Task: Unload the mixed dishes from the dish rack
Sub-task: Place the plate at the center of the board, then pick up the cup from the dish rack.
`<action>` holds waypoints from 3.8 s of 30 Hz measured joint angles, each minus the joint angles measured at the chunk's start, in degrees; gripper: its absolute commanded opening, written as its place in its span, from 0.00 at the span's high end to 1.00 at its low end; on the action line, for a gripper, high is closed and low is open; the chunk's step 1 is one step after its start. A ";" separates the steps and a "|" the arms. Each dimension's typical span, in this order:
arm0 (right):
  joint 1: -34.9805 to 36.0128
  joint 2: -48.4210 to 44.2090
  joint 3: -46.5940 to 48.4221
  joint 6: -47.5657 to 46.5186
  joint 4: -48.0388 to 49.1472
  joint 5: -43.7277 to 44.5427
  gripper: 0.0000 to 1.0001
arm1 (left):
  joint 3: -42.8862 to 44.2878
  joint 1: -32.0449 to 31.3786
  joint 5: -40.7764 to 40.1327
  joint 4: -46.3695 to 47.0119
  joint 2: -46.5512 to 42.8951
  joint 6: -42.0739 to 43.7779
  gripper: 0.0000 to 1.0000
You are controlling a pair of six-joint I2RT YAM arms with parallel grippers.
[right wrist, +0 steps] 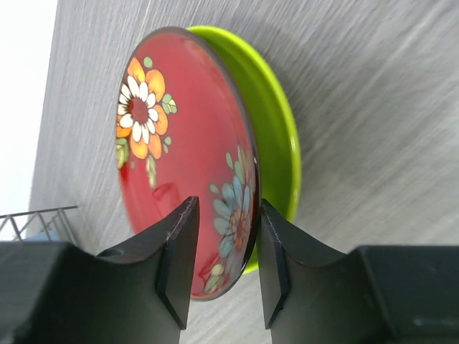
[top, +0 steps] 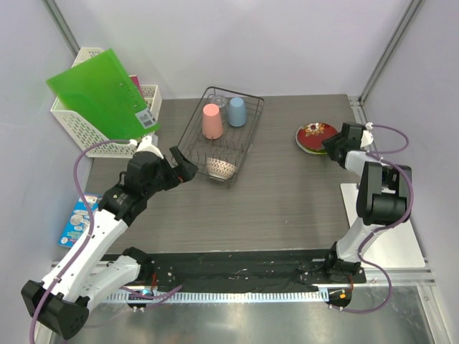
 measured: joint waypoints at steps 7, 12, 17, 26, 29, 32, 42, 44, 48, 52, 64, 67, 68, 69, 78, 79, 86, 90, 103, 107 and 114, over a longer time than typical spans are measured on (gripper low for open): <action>-0.02 -5.42 0.90 -3.89 -6.91 4.35 0.58 | -0.66 0.02 -0.02 0.00 -0.13 -0.04 0.00; -0.02 -7.67 1.68 -5.88 -11.08 6.05 0.58 | -0.87 0.02 0.04 -0.02 -0.13 -0.07 0.00; -0.02 -7.63 3.41 -7.50 -14.51 7.08 0.59 | -1.33 0.00 0.28 -0.02 -0.13 -0.20 0.00; -0.02 -7.67 3.45 -8.28 -16.20 9.33 0.61 | -1.62 0.00 0.44 -0.04 -0.31 -0.17 0.00; 0.28 -10.25 -0.59 -7.37 -13.44 8.11 0.60 | -1.62 0.02 0.44 -0.04 -0.37 -0.15 0.00; 2.38 -15.89 -6.14 -6.05 -11.45 7.21 0.59 | -1.62 0.02 0.42 -0.04 -0.37 0.09 0.00; 32.41 -31.93 -5.95 -10.82 -2.49 6.88 0.59 | 3.02 0.00 -3.85 -2.21 4.61 3.72 0.00; 36.24 -33.73 -6.23 -12.31 -1.18 7.32 0.59 | 4.44 0.00 -4.76 -2.47 6.36 4.74 0.00; 41.68 -37.44 -10.08 -14.78 1.68 8.41 0.59 | 7.48 0.00 -8.17 -2.54 11.08 6.67 0.00; 43.10 -39.74 -15.85 -15.78 3.04 9.42 0.59 | 12.52 0.00 -12.98 -2.60 18.16 7.76 0.00; 43.12 -40.83 -21.55 -16.15 3.13 9.35 0.59 | 45.07 0.02 -21.29 -3.32 48.26 11.32 0.00; 43.12 -42.25 -22.25 -16.17 3.13 9.05 0.59 | 55.87 0.02 -21.20 -2.49 57.05 13.81 0.00; 43.12 -42.73 -22.32 -16.17 3.13 8.90 0.59 | 58.90 0.00 -21.07 -1.68 59.89 15.15 0.00; 43.12 -43.15 -22.38 -16.17 3.17 8.79 0.59 | 60.76 0.00 -20.98 -1.09 62.10 16.22 0.00; 43.12 -46.03 -25.09 -16.15 4.42 7.76 0.59 | 62.93 0.02 -19.98 1.27 71.67 22.14 0.00; 43.12 -45.90 -25.20 -16.15 4.39 7.54 0.59 | 62.93 0.02 -19.71 1.64 72.11 22.38 0.00; 43.12 -45.20 -25.70 -16.06 5.64 6.16 0.59 | 69.13 0.02 -19.08 1.97 77.53 22.60 0.00; 43.12 -45.20 -26.71 -15.91 6.10 6.03 0.60 | 70.62 0.02 -19.06 2.12 79.84 22.60 0.02; 43.12 -45.18 -27.41 -15.65 6.16 6.45 0.60 | 64.00 0.02 -19.04 5.51 80.06 23.43 0.40; 43.12 -45.20 -27.41 -15.26 6.12 6.97 0.60 | 63.95 0.02 -19.10 5.60 79.30 24.37 0.48; 43.12 -45.99 -27.41 -14.58 5.66 7.76 0.61 | 60.02 0.00 -19.65 6.05 74.88 25.31 0.50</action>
